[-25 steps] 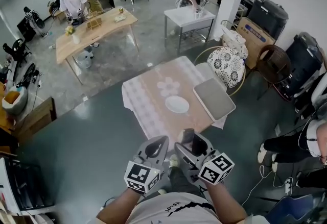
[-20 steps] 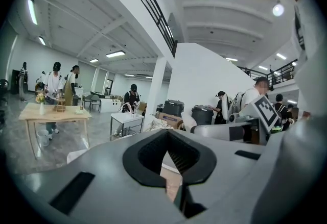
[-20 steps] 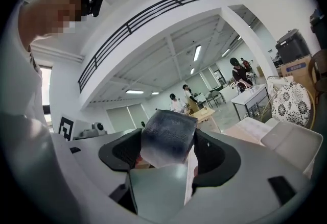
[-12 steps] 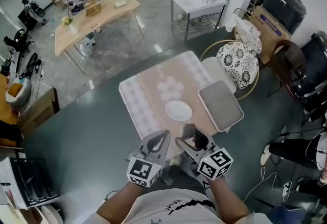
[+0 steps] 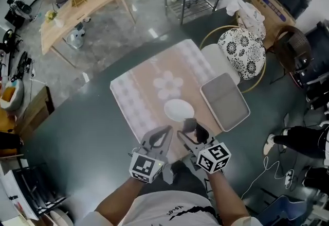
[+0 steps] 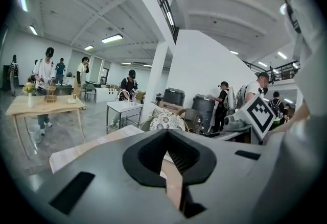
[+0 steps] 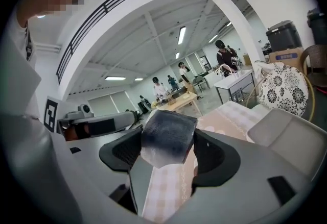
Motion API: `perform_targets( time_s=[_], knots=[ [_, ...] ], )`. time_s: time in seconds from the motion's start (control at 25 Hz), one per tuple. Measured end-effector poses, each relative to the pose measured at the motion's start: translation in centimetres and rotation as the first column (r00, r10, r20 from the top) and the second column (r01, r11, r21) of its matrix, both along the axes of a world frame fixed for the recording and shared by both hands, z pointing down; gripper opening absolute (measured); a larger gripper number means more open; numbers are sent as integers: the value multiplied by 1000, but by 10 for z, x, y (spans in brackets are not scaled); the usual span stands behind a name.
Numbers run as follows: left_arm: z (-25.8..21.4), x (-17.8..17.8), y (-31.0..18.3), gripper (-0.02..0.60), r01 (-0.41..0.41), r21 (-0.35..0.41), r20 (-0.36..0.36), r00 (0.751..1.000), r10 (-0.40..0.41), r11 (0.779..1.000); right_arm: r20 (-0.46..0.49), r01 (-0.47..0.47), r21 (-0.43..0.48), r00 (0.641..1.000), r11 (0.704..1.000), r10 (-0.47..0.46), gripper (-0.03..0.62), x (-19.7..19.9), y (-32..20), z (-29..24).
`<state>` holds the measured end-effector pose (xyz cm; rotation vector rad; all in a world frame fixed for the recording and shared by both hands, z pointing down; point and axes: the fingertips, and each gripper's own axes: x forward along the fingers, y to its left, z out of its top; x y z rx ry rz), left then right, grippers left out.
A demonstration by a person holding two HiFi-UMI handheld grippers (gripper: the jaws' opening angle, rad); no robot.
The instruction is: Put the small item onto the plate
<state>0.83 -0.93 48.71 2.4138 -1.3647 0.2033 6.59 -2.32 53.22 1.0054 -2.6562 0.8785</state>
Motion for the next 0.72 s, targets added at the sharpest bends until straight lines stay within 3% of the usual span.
perform_targets(
  time_s=[0.24, 0.48, 0.72],
  knots=[
    [46, -6, -27, 5, -106, -56, -20, 994, 105, 993, -43, -108, -70, 994, 992, 105, 335, -7, -28, 60],
    [87, -13, -46, 5, -166, -101, -28, 986, 164, 981, -193, -137, -118, 975, 984, 112, 334, -3, -47, 132],
    [119, -20, -57, 5, -183, -139, -44, 983, 179, 973, -281, -178, -197, 952, 964, 118, 334, -3, -59, 191]
  ],
)
